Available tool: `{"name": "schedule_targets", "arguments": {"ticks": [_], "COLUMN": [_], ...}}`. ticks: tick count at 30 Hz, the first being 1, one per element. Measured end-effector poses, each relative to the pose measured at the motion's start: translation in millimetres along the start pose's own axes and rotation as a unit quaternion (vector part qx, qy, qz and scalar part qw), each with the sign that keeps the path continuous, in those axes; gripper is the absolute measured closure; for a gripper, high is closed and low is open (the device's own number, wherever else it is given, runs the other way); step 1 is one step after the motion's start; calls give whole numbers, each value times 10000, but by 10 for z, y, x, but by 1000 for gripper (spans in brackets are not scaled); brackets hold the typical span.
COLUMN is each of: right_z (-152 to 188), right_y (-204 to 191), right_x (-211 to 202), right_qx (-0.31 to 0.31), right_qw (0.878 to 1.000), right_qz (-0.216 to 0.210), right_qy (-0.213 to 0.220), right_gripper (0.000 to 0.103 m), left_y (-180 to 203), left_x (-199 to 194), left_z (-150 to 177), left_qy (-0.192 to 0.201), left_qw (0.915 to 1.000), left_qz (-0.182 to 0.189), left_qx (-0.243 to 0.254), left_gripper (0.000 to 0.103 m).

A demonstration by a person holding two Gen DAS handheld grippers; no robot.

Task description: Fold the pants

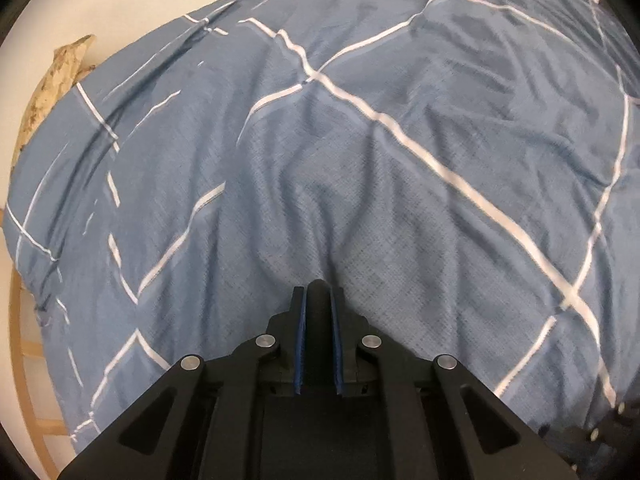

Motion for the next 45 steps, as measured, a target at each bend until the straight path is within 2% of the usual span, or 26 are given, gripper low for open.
{"name": "schedule_targets", "arguments": {"ticks": [3,4,5,6,7,8,10,11,12,14,16,18,22,24,26,28,30,33,35,38,41,45], "right_z": [6,-1,-6,-10,-9,-13,-27,-65,-65,-77,-23,28,135,196,286,374,491,585,588,505,363,198], "right_y": [81,87,86,79,61,48,0,-20,-41,-74,-148,-215,-397,-457,-512,-541,-553,-541,-529,-484,-389,-189], "right_x": [-95,-145,-199,-253,-328,-390,-527,-569,-645,-723,-808,-834,-845,-848,-859,-856,-855,-789,-723,-659,-601,-424], "right_qx": [323,372,397,426,430,407,368,368,387,450,501,528,451,425,446,539,728,957,1021,1222,1488,2105], "right_qw": [9992,9988,9983,9977,9969,9962,9944,9938,9927,9903,9870,9844,9836,9829,9811,9792,9756,9726,9729,9715,9682,9570], "right_qz": [187,267,349,392,387,391,396,331,216,24,-81,-32,35,73,76,23,-88,-204,-231,-213,-287,-569], "right_qy": [113,183,260,365,533,670,909,998,1121,1314,1525,1678,1743,1788,1882,1956,2071,2111,2062,2020,1993,1915], "right_gripper": [101,98,84,63,56,51,50,45,39,34,31,30,30,30,30,28,21,21,21,21,21,21], "left_y": [-65,-93,-117,-150,-175,-196,-295,-364,-477,-652,-776,-840,-836,-788,-758,-699,-647,-618,-626,-690,-764,-842], "left_x": [-158,-220,-297,-416,-500,-589,-794,-872,-957,-1037,-1040,-984,-841,-780,-730,-660,-604,-520,-496,-449,-387,-228], "left_z": [70,97,134,201,251,316,545,679,862,1224,1652,2112,2772,3029,3224,3470,3635,3732,3736,3645,3506,3249], "left_qy": [346,473,624,835,955,1080,1352,1452,1578,1765,1894,1884,1805,1820,1900,2019,2095,2154,2194,2297,2248,2153], "left_qw": [9990,9982,9969,9948,9935,9920,9873,9847,9802,9696,9563,9461,9323,9235,9118,8920,8776,8667,8652,8588,8557,8510], "left_qz": [74,166,258,332,334,318,350,360,375,353,277,232,128,303,544,789,940,1095,1114,1160,1270,1378], "left_qx": [-267,-341,-406,-489,-530,-576,-751,-898,-1134,-1655,-2210,-2625,-3132,-3363,-3599,-3966,-4209,-4365,-4368,-4431,-4485,-4587], "left_gripper": [71,57,51,50,50,50,49,46,45,36,31,30,30,30,25,25,23,23,23,18,18,18]}}
Point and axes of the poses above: each gripper's, at about its wrist camera, not at the fingertips, and x roughly the way its jaws point, y to its right, z to its underside, the point moved 1 cm from there along x, roughly the way its jaws point, and after that the axes turned 15 degrees about -y, right-handed, at the moved point
